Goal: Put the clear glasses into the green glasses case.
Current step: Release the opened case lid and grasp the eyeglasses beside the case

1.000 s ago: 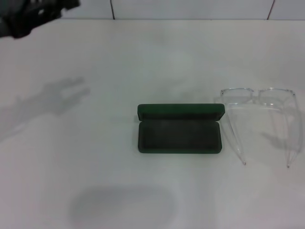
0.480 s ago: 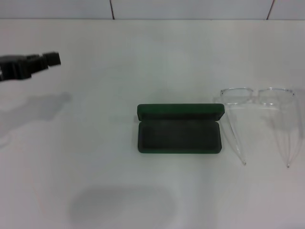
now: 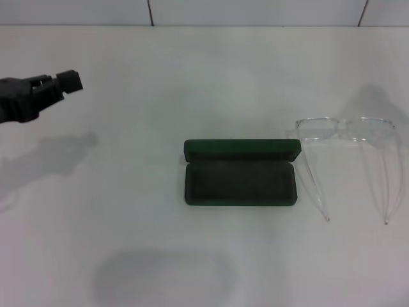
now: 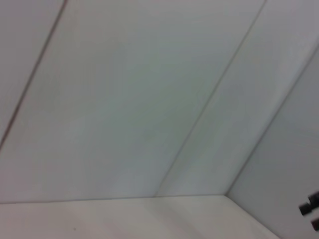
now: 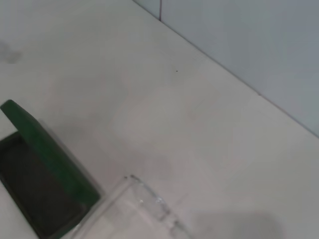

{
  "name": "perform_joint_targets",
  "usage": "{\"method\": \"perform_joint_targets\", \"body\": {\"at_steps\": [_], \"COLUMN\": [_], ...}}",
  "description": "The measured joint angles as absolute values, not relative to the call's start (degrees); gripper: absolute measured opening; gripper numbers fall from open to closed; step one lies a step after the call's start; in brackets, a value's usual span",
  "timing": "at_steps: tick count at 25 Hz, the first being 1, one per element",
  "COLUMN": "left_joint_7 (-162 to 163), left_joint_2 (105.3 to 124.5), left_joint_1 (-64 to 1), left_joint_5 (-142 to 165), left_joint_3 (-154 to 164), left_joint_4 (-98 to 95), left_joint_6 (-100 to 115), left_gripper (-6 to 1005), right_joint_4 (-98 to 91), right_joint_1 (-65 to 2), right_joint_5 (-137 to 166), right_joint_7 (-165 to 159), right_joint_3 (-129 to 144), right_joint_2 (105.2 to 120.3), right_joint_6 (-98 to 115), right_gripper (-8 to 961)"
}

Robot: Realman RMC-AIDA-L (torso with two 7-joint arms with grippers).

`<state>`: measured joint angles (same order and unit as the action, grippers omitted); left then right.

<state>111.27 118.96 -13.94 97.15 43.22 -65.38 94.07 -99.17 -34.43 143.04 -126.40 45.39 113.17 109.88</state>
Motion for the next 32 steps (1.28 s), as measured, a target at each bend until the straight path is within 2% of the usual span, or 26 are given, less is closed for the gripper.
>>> {"method": "perform_joint_targets", "body": {"at_steps": [3, 7, 15, 23, 27, 32], "left_joint_7": [110.23, 110.13, 107.94, 105.56, 105.53, 105.07], "left_joint_2": [118.9, 118.59, 118.4, 118.97, 118.98, 119.01], "left_joint_1": [-14.43, -15.3, -16.37, -16.4, -16.49, -16.52], "left_joint_5": [97.06, 97.03, 97.0, 96.96, 96.92, 96.85], "left_joint_3": [43.13, 43.2, 43.34, 43.07, 43.06, 43.06], "left_joint_4": [-63.97, -61.04, -55.93, -50.61, -50.3, -50.08], "left_joint_6": [95.21, 96.05, 96.53, 96.92, 96.94, 96.94], "left_gripper": [84, 83, 83, 83, 83, 82], "right_joint_4": [-98.17, -91.98, -73.0, -69.43, -63.97, -60.83], "right_joint_1": [-39.01, -44.86, -49.13, -50.33, -52.75, -53.48], "right_joint_5": [146.25, 149.96, 153.86, 158.34, 158.67, 158.77], "right_joint_7": [-127.2, -127.58, -117.76, -108.54, -106.67, -105.21], "right_joint_3": [47.03, 49.32, 53.58, 60.74, 61.64, 63.16], "right_joint_2": [112.05, 110.37, 109.94, 114.23, 114.6, 114.89], "right_joint_6": [111.31, 114.31, 108.7, 100.61, 97.37, 92.31], "right_gripper": [489, 494, 503, 542, 596, 589]}}
